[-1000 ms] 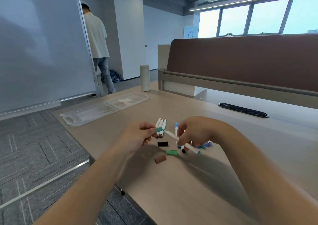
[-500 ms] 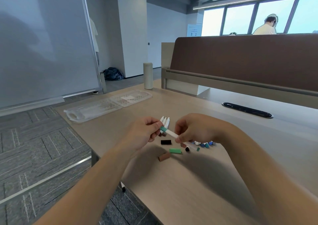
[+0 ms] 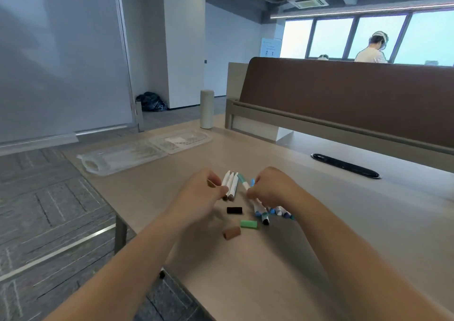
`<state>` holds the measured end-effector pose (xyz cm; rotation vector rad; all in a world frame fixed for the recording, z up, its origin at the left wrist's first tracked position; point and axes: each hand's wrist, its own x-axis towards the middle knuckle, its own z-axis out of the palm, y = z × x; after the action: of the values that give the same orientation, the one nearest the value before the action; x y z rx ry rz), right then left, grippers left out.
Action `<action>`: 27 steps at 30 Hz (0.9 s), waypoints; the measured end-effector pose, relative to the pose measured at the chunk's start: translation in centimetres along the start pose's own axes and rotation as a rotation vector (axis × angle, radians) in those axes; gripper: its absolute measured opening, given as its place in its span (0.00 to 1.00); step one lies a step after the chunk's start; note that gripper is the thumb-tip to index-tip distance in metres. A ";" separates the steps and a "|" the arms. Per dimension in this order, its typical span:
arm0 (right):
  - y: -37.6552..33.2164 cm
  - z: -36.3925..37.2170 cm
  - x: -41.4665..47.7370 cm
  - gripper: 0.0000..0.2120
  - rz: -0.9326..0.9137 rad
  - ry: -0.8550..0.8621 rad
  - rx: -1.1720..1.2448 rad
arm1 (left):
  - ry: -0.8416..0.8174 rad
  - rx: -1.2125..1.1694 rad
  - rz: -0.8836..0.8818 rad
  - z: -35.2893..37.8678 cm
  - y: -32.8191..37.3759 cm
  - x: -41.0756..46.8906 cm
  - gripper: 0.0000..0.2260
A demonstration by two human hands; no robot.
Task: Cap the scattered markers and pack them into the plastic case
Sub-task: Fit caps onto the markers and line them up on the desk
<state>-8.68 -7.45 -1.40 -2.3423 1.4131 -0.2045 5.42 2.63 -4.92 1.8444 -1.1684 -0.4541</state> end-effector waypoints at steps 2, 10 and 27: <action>-0.7 0.4 0.7 0.12 0.036 -0.001 -0.070 | -0.065 0.154 0.059 -0.5 -0.1 -0.3 0.04; -2.1 1.2 2.1 0.10 0.099 -0.008 -0.313 | -0.361 0.283 0.167 -1.2 -1.0 -0.6 0.10; -6.4 2.9 5.1 0.10 0.098 -0.149 -0.432 | -0.353 0.411 0.221 -0.7 -1.6 -0.8 0.07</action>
<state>-0.08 -8.49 -1.84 -2.5441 1.6188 0.3291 6.32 3.94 -5.95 1.9954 -1.7941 -0.4479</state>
